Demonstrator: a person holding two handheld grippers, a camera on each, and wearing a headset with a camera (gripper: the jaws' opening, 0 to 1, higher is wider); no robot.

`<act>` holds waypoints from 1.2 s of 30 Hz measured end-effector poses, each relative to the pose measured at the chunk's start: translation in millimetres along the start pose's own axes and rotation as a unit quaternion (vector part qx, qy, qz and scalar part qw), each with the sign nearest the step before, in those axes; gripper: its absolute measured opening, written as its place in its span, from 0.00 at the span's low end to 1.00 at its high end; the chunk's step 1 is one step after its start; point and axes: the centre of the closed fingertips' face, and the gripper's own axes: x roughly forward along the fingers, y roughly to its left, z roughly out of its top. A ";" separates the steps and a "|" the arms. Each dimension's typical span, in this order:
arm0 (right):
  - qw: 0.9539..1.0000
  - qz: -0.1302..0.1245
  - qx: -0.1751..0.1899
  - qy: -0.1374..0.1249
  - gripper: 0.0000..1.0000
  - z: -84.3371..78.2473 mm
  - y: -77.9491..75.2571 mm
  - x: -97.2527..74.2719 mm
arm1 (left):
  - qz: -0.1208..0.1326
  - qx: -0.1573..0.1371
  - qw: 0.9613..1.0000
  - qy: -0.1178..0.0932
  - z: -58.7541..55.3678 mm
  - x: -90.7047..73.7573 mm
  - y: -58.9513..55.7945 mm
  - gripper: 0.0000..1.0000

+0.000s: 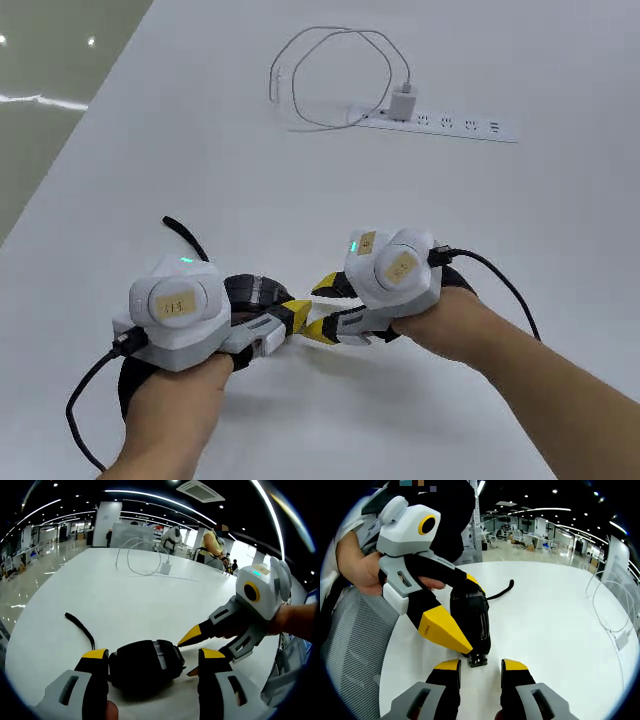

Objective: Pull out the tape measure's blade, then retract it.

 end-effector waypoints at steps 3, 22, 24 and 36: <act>1.000 -0.002 0.003 0.000 0.30 -0.8 0.9 -0.5 | -0.001 0.001 1.000 -0.002 1.0 -1.3 -0.5 0.70; 0.999 -0.033 0.028 -0.021 0.40 -3.5 -3.0 -19.5 | -0.023 0.021 0.999 -0.013 5.4 -7.0 -2.5 0.77; 0.998 -0.041 0.035 -0.027 0.42 -5.3 -2.0 -26.1 | -0.030 0.029 0.999 -0.017 6.3 -10.2 -3.0 0.79; 0.993 -0.082 0.060 -0.062 0.59 -9.5 4.5 -60.5 | -0.049 0.071 0.996 -0.020 4.8 -27.8 0.1 0.90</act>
